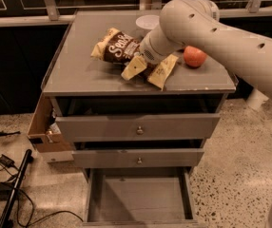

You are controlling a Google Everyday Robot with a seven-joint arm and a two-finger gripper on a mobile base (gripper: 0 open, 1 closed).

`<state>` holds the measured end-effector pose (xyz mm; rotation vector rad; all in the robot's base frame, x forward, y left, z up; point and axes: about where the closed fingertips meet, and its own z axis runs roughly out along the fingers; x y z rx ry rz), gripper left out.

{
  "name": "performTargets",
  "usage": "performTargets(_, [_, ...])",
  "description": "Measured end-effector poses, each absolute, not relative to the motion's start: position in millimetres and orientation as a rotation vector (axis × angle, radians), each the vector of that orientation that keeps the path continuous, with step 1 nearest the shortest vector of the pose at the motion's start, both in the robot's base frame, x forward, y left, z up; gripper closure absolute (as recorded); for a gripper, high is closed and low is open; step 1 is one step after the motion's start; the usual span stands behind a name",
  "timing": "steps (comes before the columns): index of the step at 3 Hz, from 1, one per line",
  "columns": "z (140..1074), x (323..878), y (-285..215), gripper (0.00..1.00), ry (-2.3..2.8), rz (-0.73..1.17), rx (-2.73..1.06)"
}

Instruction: Place brown chip bag into bottom drawer

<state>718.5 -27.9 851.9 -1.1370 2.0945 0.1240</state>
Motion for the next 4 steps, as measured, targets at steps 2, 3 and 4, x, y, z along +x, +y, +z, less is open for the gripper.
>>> performTargets(2, [861.3,710.4,-28.9,0.67,2.083,0.131,-1.145])
performTargets(3, [882.0,691.6,-35.9,0.90,2.057,0.145,-1.158])
performTargets(4, [912.9,644.1,-54.9,1.00,2.025,0.206,-1.199])
